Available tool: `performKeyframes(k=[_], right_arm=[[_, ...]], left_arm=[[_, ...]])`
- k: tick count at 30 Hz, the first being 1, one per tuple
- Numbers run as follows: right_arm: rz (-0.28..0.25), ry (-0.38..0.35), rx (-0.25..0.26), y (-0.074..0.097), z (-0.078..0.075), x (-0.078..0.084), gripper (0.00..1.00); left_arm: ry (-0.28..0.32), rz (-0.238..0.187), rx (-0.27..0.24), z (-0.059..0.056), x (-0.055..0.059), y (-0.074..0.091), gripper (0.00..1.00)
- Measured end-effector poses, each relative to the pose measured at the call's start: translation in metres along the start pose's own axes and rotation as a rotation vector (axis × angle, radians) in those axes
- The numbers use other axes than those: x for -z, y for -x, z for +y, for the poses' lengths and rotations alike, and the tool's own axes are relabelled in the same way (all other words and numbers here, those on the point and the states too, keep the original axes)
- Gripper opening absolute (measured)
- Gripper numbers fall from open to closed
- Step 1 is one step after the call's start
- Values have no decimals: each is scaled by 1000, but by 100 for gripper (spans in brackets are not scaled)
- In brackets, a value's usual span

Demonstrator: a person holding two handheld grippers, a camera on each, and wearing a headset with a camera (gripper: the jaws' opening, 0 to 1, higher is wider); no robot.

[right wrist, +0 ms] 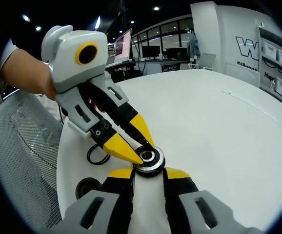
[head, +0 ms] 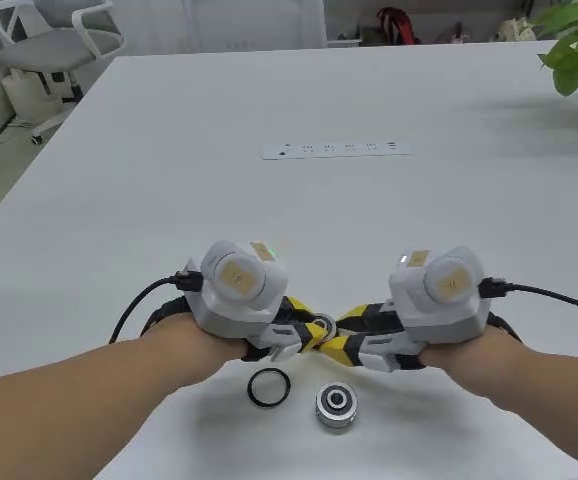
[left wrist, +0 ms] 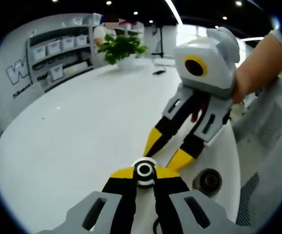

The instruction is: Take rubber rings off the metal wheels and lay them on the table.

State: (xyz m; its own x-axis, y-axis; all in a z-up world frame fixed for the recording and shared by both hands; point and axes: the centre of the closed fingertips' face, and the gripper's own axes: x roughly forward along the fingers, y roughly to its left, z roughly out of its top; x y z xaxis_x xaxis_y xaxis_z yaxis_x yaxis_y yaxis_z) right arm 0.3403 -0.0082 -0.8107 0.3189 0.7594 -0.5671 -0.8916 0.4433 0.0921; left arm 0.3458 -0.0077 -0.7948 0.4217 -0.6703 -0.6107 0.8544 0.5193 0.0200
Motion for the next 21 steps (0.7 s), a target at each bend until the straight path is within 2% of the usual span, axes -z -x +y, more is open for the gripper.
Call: performKeyframes(k=[6, 10, 17, 21], right_arm=[[-7, -10, -1, 2, 0, 0, 19], [-18, -16, 8, 1, -2, -3, 27], [4, -13, 3, -7, 2, -3, 30], [-1, -5, 10, -6, 1, -4, 25]], left_arm=[[4, -2, -1, 1, 1, -1, 13], [5, -2, -2, 0, 1, -1, 13], [9, -3, -4, 0, 1, -1, 13], [12, -5, -5, 0, 1, -1, 13]])
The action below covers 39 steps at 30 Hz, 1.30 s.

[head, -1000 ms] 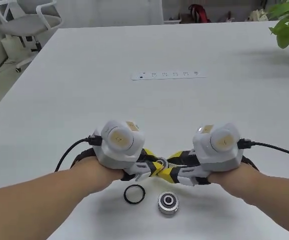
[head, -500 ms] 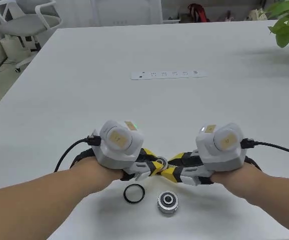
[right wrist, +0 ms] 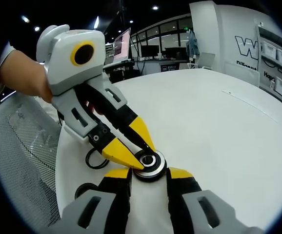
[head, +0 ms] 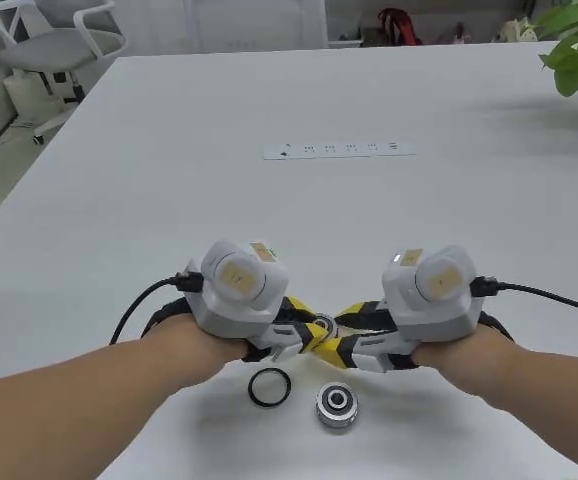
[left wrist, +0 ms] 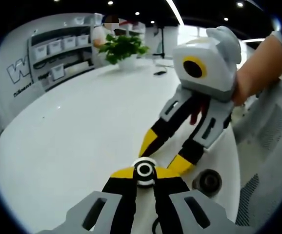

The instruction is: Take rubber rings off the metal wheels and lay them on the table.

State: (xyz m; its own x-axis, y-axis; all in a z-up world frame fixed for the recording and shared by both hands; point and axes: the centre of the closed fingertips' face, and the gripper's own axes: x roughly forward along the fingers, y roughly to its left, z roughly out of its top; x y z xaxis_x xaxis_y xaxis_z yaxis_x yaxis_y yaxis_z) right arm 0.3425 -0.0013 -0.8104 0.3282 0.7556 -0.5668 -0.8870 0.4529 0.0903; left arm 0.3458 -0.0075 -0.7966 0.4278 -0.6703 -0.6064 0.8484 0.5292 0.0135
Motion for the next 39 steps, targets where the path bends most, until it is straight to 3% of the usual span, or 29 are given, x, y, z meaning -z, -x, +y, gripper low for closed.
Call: performKeyframes(k=[10, 30, 39], right_arm=[[2, 4, -5, 5, 0, 2, 21], [27, -6, 12, 10, -6, 10, 3], [5, -111, 16, 15, -14, 7, 0]], left_arm=[[3, 1, -1, 0, 0, 0, 13], [10, 4, -10, 0, 0, 0, 13], [6, 6, -13, 0, 0, 1, 13]])
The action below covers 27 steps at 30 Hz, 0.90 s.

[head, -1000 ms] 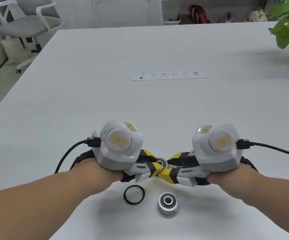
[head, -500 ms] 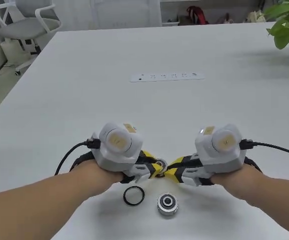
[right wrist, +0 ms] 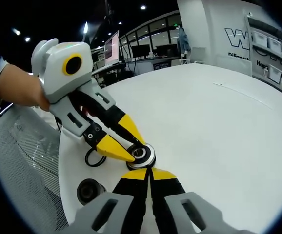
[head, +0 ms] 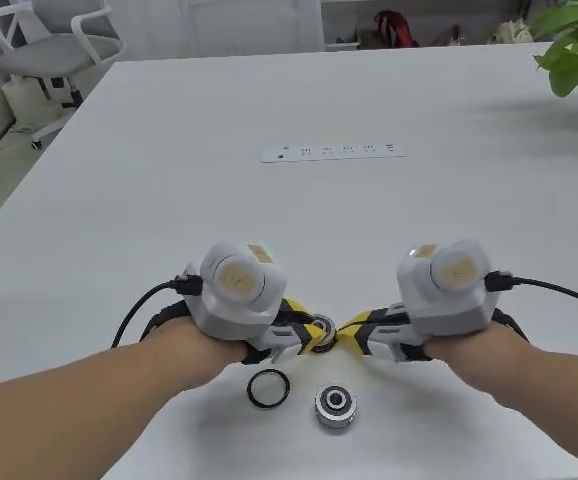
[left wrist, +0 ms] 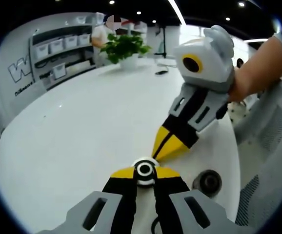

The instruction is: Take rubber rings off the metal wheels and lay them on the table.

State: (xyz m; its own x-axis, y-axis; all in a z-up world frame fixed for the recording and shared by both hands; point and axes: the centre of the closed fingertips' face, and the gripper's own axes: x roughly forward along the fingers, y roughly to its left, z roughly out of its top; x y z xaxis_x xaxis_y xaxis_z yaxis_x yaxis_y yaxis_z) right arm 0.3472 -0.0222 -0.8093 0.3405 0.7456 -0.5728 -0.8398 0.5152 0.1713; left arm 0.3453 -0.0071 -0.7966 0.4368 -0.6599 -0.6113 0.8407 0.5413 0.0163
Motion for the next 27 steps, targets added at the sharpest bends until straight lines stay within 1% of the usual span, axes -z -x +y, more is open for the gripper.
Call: performKeyframes(k=[4, 9, 11, 13, 14, 17, 19, 21, 24, 27], right_arm=[[-5, -39, -2, 0, 1, -1, 0], [-32, -92, 2, 2, -3, -4, 0], [-44, -116, 5, 2, -4, -5, 0], [-76, -155, 6, 2, -4, -11, 0], [-79, -165, 5, 2, -4, -12, 0], [-77, -163, 9, 2, -3, -12, 0], [-85, -178, 3, 2, -1, -13, 0], [-79, -158, 8, 2, -1, -14, 0], [-83, -175, 1, 2, 0, -14, 0], [-80, -161, -4, 1, 1, -15, 0]], left_arm=[[0, 0, -2, 0, 0, 0, 13], [1, 4, -2, 0, 0, 0, 12], [1, 5, -4, 0, 0, 0, 12], [0, 6, -7, 0, 0, 0, 12], [-1, 6, -9, 0, 0, 0, 12], [-2, 7, -12, 1, 0, 0, 12], [-3, 8, -13, 1, 0, 0, 12], [-7, 11, -16, 1, 0, 0, 12], [-12, 19, -22, 1, 0, 0, 12], [-16, 27, -25, 1, 0, -1, 12]])
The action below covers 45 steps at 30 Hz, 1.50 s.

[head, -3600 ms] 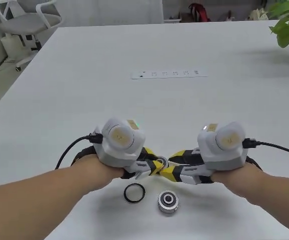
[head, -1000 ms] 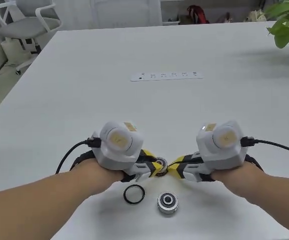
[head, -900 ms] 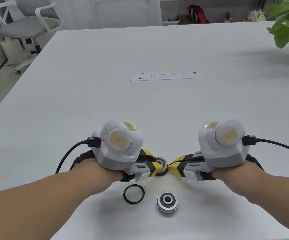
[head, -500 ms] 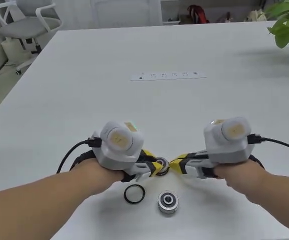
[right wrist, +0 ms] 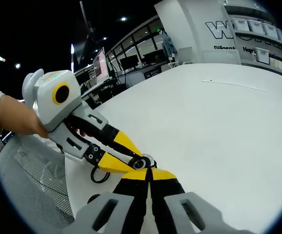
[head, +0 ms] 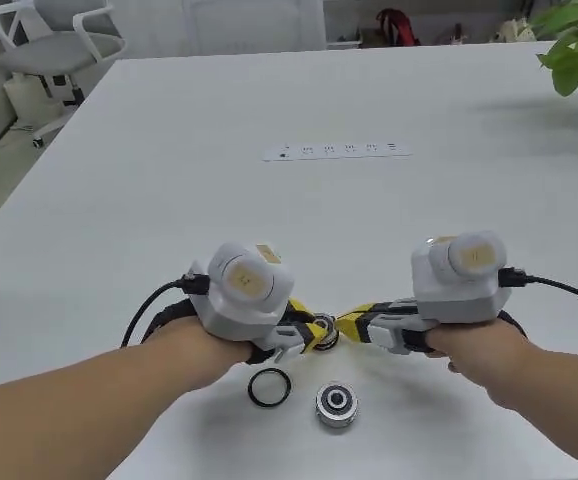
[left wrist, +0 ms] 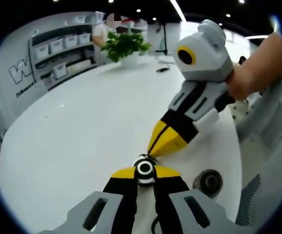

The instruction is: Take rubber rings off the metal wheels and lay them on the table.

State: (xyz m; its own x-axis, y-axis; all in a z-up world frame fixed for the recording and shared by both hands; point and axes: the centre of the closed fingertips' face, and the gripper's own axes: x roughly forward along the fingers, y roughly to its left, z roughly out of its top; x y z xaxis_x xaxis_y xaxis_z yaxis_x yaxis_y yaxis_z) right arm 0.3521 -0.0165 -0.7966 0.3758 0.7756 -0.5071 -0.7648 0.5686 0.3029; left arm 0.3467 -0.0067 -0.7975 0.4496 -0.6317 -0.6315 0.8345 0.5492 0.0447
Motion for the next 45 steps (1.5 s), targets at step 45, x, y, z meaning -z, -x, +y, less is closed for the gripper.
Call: performKeyframes(k=[45], right_arm=[[-15, 17, -35, 5, 5, -2, 0]], left_arm=[[3, -28, 24, -4, -1, 2, 14]])
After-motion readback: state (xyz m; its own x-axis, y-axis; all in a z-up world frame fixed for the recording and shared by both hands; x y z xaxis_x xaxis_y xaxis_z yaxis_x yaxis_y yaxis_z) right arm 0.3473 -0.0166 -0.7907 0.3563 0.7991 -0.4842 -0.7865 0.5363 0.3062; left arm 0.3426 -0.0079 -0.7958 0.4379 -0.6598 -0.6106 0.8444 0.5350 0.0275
